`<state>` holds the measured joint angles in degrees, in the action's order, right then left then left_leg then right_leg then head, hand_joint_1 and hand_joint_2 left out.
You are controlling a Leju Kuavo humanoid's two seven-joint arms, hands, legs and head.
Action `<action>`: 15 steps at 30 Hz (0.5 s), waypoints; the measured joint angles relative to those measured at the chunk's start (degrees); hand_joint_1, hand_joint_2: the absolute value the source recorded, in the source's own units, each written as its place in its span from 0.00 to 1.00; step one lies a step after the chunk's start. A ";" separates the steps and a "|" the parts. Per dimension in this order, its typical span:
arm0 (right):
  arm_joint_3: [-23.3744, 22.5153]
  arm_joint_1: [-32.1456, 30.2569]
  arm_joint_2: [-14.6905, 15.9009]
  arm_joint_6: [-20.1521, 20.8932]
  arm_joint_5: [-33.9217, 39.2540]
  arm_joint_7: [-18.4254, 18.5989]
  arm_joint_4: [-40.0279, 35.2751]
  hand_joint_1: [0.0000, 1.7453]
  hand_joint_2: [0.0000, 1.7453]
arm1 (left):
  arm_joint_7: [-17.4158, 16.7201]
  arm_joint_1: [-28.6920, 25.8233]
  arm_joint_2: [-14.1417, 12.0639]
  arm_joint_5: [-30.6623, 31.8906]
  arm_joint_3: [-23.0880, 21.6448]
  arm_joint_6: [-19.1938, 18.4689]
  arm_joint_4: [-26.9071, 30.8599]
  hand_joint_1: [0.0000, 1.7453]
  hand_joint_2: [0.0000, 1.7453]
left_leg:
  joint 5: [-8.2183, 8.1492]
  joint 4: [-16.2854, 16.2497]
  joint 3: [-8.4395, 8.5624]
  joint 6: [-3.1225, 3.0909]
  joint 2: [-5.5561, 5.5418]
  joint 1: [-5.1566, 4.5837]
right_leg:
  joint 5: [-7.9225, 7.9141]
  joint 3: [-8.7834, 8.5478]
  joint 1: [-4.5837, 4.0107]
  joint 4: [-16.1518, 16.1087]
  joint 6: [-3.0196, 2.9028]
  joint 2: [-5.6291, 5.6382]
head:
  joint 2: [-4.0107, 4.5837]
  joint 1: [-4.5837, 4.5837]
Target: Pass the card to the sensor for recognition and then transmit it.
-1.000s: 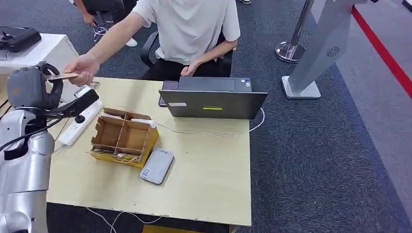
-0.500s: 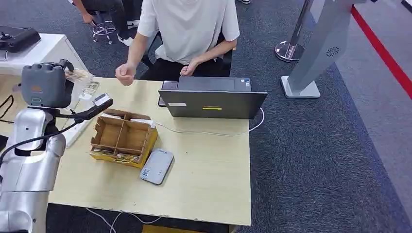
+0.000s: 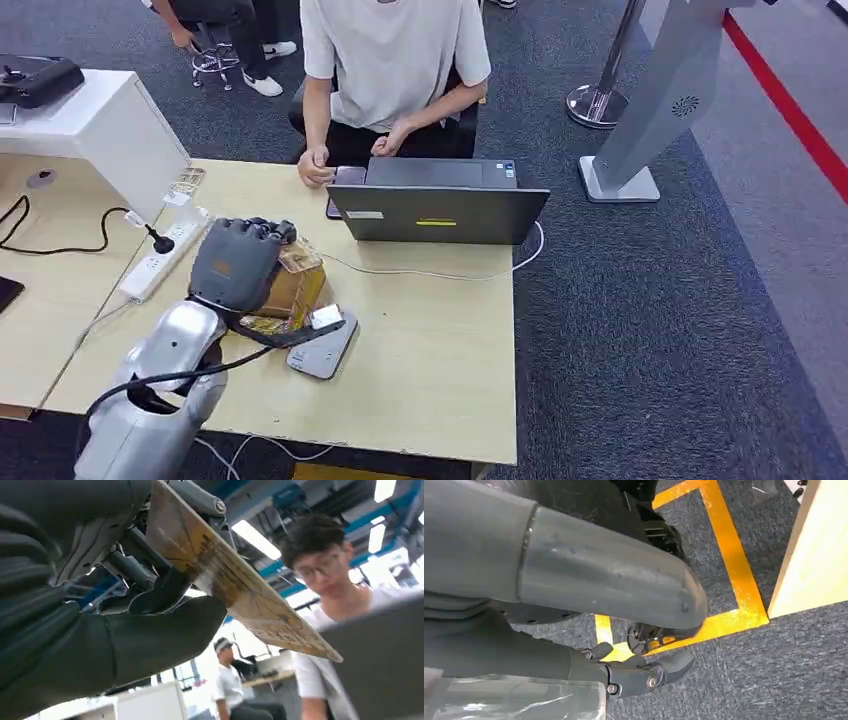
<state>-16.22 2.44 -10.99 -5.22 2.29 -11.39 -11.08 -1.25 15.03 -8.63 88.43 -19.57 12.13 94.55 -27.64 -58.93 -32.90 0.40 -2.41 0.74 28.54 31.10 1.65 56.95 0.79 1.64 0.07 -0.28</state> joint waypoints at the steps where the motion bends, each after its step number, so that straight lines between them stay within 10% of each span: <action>1: -0.02 -0.02 -0.04 -0.02 -0.02 0.00 0.00 0.00 0.00 | -0.11 -0.23 0.07 0.00 -0.72 -0.39 0.00 1.00 1.00 | 0.00 0.00 0.00 0.00 0.01 0.00 | 0.00 0.00 0.00 0.01 0.00 0.01 | 0.00 0.00; 15: -0.55 -0.18 -0.20 1.40 -1.20 0.00 0.00 0.00 0.00 | -5.12 -1.01 0.22 1.09 -5.24 -10.75 -1.86 1.00 1.00 | 0.00 0.00 -0.01 0.00 0.00 -0.01 | 0.00 -0.01 0.00 0.00 0.00 0.00 | 0.00 0.00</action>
<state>-16.76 2.26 -11.19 -3.82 1.09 -11.39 -11.08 -6.36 14.03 -8.41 89.53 -24.81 1.37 92.69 -27.64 -58.93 -32.91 0.40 -2.41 0.74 28.53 31.09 1.66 56.95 0.80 1.64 0.07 -0.28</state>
